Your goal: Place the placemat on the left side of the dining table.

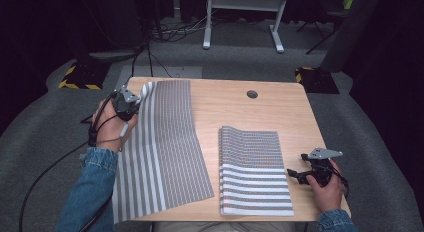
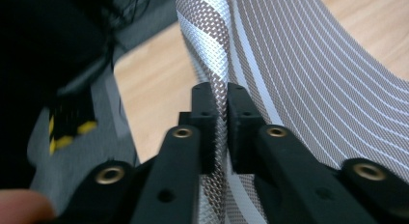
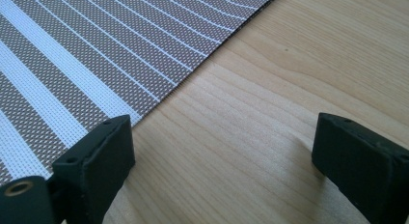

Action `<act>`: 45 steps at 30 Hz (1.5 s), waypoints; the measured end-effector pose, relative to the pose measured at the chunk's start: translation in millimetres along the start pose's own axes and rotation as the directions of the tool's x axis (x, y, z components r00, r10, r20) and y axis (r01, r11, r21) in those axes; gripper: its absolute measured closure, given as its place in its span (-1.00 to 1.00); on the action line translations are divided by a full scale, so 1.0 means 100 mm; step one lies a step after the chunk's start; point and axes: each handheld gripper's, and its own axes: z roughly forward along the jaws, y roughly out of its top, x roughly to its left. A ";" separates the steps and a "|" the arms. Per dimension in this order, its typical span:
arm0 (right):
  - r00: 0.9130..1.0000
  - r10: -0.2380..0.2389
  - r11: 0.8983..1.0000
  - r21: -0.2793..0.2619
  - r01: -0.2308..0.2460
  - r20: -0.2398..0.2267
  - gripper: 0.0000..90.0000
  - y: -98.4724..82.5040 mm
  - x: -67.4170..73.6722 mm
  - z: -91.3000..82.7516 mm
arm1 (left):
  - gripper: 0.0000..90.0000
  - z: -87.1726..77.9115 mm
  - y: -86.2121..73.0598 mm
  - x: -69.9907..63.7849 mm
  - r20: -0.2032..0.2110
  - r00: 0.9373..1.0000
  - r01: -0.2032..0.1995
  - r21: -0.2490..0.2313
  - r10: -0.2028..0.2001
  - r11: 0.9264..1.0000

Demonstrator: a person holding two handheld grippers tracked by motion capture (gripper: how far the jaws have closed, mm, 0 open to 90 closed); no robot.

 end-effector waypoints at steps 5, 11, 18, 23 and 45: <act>1.000 -0.002 1.000 0.000 0.002 0.001 -0.83 0.00 0.00 0.00 | -0.15 0.14 0.00 0.05 -0.043 0.999 0.006 -0.121 -0.011 0.993; 1.000 -0.001 1.000 0.001 0.001 0.001 -0.83 0.00 0.00 0.00 | -0.23 0.06 -0.14 -0.14 0.034 0.997 0.071 -0.076 -0.069 0.995; 1.000 -0.001 1.000 0.001 0.001 0.001 -0.83 0.00 0.00 0.00 | -0.34 -0.20 -0.36 -0.52 0.092 0.979 0.184 -0.024 -0.182 0.983; 1.000 -0.001 1.000 0.001 0.001 0.001 -0.83 0.00 0.00 0.00 | -0.35 -0.33 -0.50 -0.91 0.174 0.964 0.201 0.013 -0.201 0.979; 1.000 -0.001 1.000 -0.002 0.001 -0.003 -0.82 0.00 0.00 0.00 | -0.36 -0.13 -0.77 -2.23 0.458 0.883 0.013 0.195 -0.103 0.981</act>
